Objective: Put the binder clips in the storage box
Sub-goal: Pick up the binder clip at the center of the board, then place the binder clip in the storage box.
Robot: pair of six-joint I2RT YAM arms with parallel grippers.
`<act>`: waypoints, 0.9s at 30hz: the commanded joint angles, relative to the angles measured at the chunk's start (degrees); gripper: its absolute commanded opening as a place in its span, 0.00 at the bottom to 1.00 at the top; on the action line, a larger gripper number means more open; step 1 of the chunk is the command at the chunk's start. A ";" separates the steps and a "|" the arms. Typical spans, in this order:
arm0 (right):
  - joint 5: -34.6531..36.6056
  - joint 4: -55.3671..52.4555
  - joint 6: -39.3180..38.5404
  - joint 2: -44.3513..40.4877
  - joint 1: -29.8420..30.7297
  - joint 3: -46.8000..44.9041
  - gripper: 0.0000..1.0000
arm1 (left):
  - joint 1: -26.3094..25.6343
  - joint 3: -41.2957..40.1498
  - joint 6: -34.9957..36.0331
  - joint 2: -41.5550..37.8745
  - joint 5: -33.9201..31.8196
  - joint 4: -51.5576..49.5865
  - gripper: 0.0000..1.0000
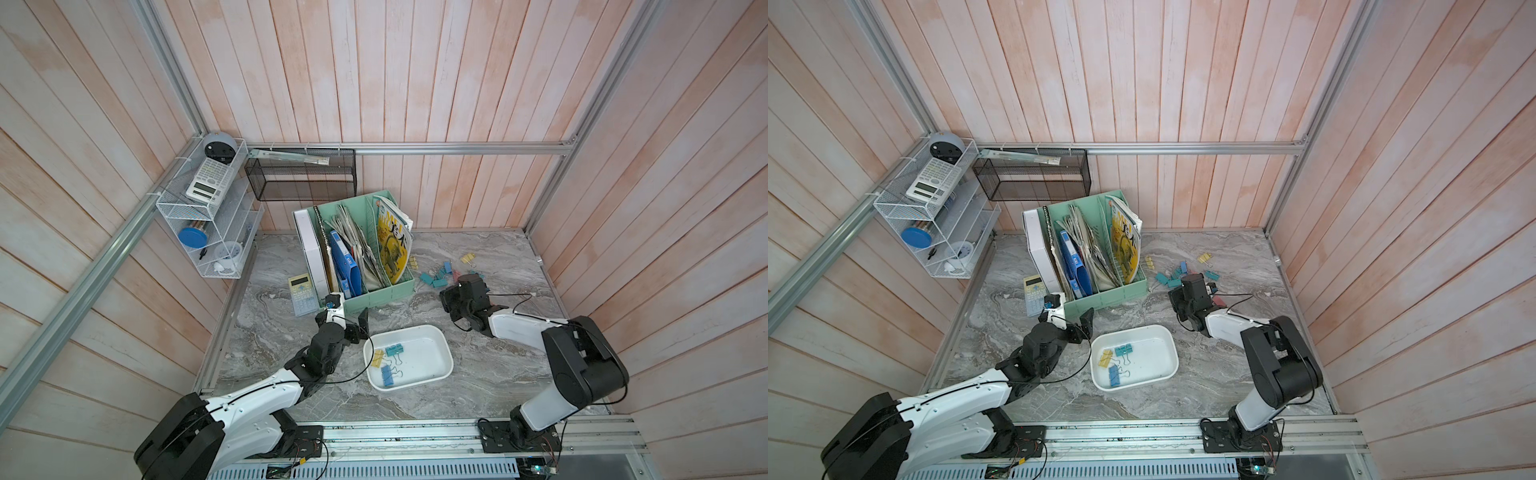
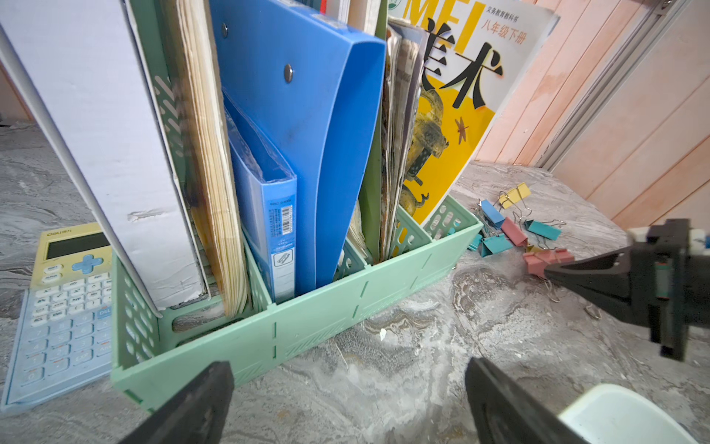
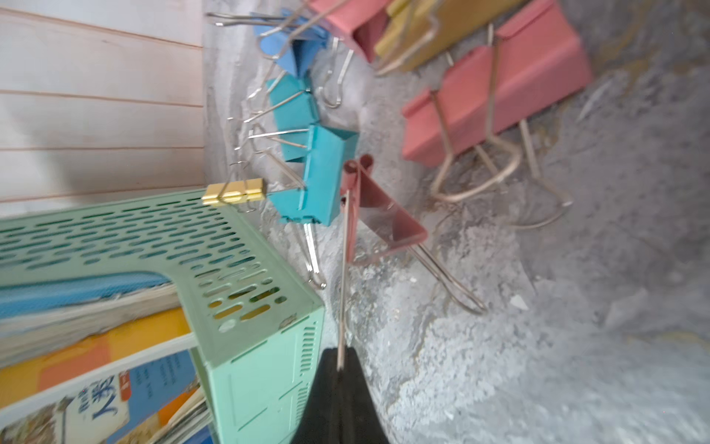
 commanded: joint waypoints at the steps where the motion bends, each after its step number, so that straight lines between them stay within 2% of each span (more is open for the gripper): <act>1: 0.77 -6.12 -10.68 -6.31 0.24 1.10 0.00 | 0.21 1.40 0.66 0.11 1.00 0.01 1.00; 5: -5.98 -13.72 -25.96 -12.89 0.58 4.48 0.00 | 0.21 1.72 1.16 0.57 0.93 -0.22 1.00; 9: -21.41 -24.93 -39.42 -19.11 2.66 8.44 0.00 | 0.21 2.25 1.87 0.24 1.86 -1.56 1.00; 11: -25.42 -33.82 -44.10 -21.53 5.84 10.70 0.00 | 0.28 2.07 2.36 -0.35 2.88 -1.74 1.00; 14: -24.71 -49.18 -51.32 -23.90 13.76 14.50 0.00 | 0.17 1.77 2.94 -1.29 3.78 -1.59 1.00; 17: -24.77 -58.32 -52.90 -24.74 20.47 15.33 0.00 | 0.12 1.66 3.14 -1.38 3.93 -1.40 1.00; 20: -25.93 -63.21 -52.82 -24.74 24.27 14.33 0.00 | 0.12 1.85 3.07 -1.09 4.01 -1.69 1.00; 24: -26.56 -67.57 -54.11 -21.56 26.31 12.19 0.00 | 0.12 1.86 2.89 -1.17 4.43 -1.70 1.00; 27: -27.11 -66.32 -54.62 -17.07 27.09 11.19 0.00 | 0.12 1.79 2.90 -1.18 4.29 -1.74 1.00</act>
